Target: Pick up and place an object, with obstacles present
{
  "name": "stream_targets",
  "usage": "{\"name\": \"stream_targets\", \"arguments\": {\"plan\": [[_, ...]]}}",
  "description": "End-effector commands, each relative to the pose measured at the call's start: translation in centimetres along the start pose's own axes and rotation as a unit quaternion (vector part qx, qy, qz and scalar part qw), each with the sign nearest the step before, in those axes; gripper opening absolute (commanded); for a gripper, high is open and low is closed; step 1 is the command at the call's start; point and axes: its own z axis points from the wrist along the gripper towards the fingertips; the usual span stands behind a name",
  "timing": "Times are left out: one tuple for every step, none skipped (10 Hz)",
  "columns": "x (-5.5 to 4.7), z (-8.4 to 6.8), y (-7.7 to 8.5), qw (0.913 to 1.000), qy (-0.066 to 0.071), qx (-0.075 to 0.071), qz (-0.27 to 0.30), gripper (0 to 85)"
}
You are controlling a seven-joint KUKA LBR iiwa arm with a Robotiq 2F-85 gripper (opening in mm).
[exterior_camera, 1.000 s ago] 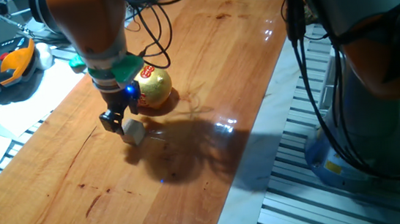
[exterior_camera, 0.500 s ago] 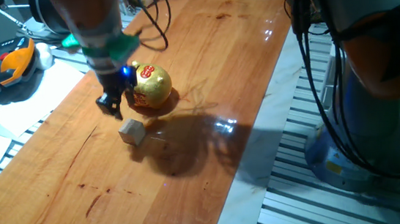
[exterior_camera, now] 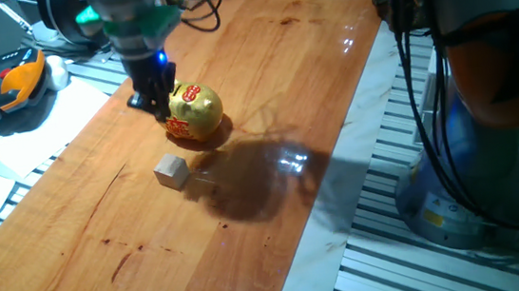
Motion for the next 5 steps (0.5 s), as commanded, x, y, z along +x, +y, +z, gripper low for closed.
{"name": "stream_targets", "arguments": {"plan": [[0.1,-0.5,-0.3,1.0000,-0.002,0.000,-0.001,0.0],[0.3,-1.1,-0.6,1.0000,-0.006,0.000,-0.004,0.0],[0.4,-1.6,-1.1,0.9999,-0.010,-0.003,-0.005,0.0],[0.5,-2.0,-1.5,0.9999,-0.012,-0.002,-0.007,0.0],[0.7,-2.4,-1.7,0.9999,-0.013,-0.005,-0.008,0.0]]}}
